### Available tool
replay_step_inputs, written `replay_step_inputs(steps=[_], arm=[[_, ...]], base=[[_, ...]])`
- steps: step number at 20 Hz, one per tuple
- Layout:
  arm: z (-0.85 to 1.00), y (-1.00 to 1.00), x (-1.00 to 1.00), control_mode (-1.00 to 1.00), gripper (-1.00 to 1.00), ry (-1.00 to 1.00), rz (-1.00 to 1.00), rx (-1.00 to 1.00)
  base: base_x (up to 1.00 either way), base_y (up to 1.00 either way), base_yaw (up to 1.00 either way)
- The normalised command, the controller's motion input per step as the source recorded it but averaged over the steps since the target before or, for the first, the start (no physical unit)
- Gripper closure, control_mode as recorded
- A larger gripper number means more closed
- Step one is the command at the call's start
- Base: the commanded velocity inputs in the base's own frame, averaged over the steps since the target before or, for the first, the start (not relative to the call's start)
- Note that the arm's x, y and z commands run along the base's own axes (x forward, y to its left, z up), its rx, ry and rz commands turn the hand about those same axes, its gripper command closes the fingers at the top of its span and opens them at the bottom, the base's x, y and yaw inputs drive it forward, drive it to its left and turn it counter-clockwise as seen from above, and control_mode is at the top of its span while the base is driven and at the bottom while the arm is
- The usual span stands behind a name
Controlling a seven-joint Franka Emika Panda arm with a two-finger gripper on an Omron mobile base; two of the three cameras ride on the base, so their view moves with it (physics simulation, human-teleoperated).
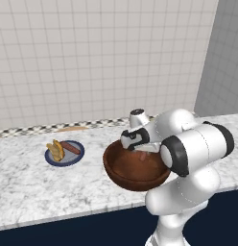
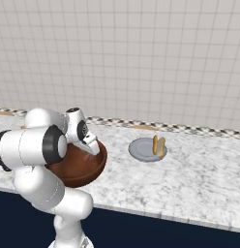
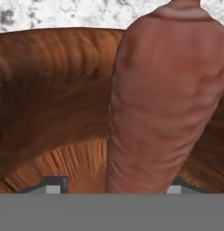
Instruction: Place one bun and one sausage from the bowl on each plate.
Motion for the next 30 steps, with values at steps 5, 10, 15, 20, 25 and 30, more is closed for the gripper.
replay_step_inputs(steps=[5, 10, 15, 20, 25, 30], arm=[[0.00, 0.00, 0.00, -1.00, 1.00, 0.01, 0.00, 0.00], [0.04, 0.00, -0.06, -1.00, 1.00, 0.01, 0.00, 0.00], [0.90, 0.00, -0.59, -1.00, 1.00, -0.02, 0.04, 0.01], [1.00, 0.00, -0.46, -1.00, 1.00, 0.00, 0.06, 0.02], [0.99, -0.33, -0.16, -1.00, 1.00, 0.00, 0.13, 0.04], [0.48, -0.88, 0.20, -1.00, 1.00, 0.00, 0.23, 0.09]], base=[[0.00, 0.00, 0.00], [0.00, 0.00, 0.00], [0.00, 0.00, 0.00], [0.00, 0.00, 0.00], [0.00, 0.00, 0.00], [0.00, 0.00, 0.00]])
